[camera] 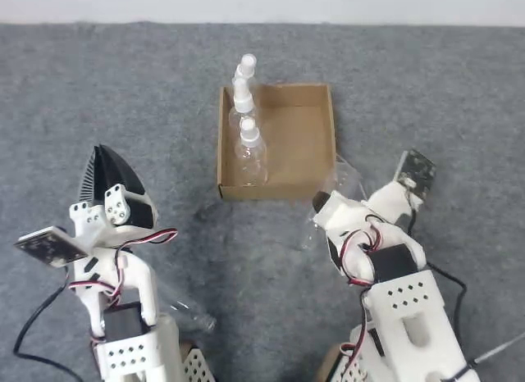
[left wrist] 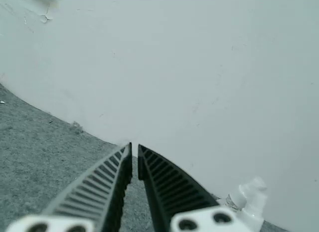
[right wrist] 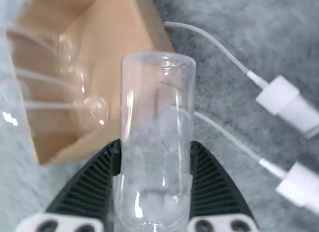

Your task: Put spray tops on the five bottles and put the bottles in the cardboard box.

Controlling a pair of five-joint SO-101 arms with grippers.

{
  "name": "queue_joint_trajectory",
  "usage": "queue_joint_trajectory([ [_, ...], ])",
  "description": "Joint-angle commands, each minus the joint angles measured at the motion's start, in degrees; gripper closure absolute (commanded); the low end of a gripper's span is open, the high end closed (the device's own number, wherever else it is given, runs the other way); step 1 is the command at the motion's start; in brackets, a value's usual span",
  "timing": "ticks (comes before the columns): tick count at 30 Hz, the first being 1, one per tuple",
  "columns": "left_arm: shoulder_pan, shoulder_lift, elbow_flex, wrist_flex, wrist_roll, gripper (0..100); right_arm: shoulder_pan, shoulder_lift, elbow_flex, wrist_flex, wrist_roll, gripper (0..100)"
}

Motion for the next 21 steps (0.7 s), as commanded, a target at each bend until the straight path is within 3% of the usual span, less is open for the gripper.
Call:
queue_joint_trajectory([
  [1,-0.3,-1.3,-0.7,-0.8,-0.4,99,0.9,-1.2,1.0,0.4,-7.6,98.1],
  [21,-0.2,-1.3,-0.7,-0.8,-0.4,99,0.9,-1.3,4.3,-1.2,-17.0,96.3],
])
